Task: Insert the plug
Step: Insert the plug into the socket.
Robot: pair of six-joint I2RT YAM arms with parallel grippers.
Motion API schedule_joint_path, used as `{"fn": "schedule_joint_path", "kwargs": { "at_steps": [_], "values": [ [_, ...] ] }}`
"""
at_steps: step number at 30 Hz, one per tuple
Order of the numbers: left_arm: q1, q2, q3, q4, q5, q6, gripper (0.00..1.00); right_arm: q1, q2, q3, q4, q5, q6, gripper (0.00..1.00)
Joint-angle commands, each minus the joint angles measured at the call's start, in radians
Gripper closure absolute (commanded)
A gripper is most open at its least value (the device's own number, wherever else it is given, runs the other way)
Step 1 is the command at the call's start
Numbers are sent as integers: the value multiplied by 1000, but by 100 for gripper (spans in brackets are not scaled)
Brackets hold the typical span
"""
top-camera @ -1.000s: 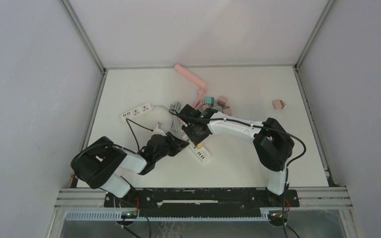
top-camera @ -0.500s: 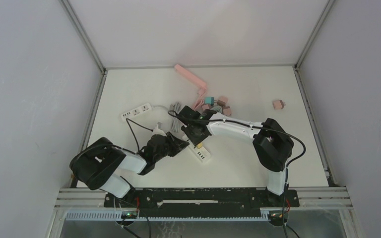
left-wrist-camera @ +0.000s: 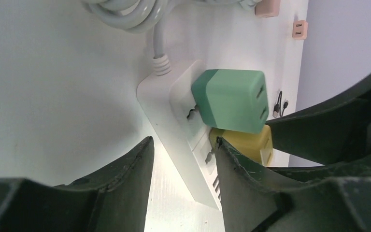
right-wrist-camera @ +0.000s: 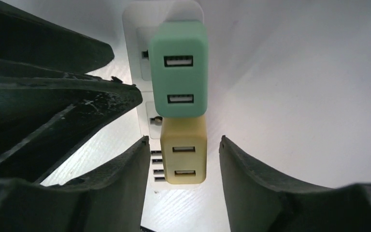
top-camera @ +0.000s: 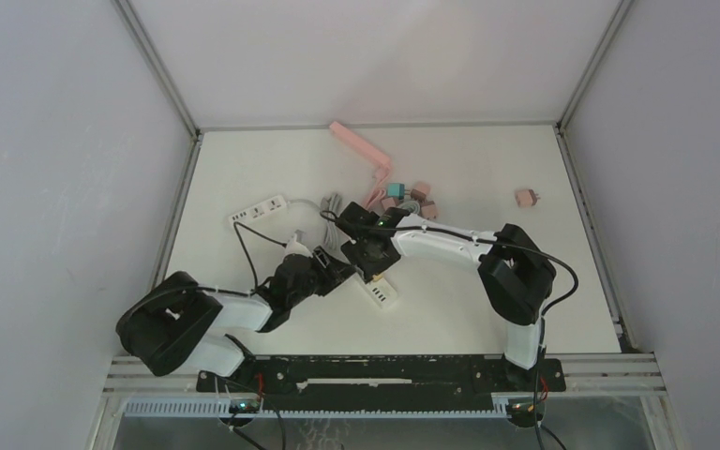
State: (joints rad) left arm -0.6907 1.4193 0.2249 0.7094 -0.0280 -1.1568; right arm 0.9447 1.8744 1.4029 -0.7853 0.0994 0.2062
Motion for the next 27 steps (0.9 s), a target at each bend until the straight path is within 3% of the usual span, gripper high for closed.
{"fn": "schedule_joint_path", "kwargs": {
  "at_steps": [1,8,15,19,27],
  "values": [
    [-7,-93,21,-44,-45,46,44,8,-44,53,-44,11,28,34],
    [-7,-342,20,-276,-136,133,32,27,-170,42,-52,32,56,13],
    [-7,-709,85,-694,-310,268,15,36,-347,-79,-28,107,113,0],
    [-6,-873,109,-861,-398,292,0,38,-467,-165,1,153,146,0],
    [-1,-1024,235,-1160,-415,334,0,-19,-725,-400,52,213,267,0]
  ]
}}
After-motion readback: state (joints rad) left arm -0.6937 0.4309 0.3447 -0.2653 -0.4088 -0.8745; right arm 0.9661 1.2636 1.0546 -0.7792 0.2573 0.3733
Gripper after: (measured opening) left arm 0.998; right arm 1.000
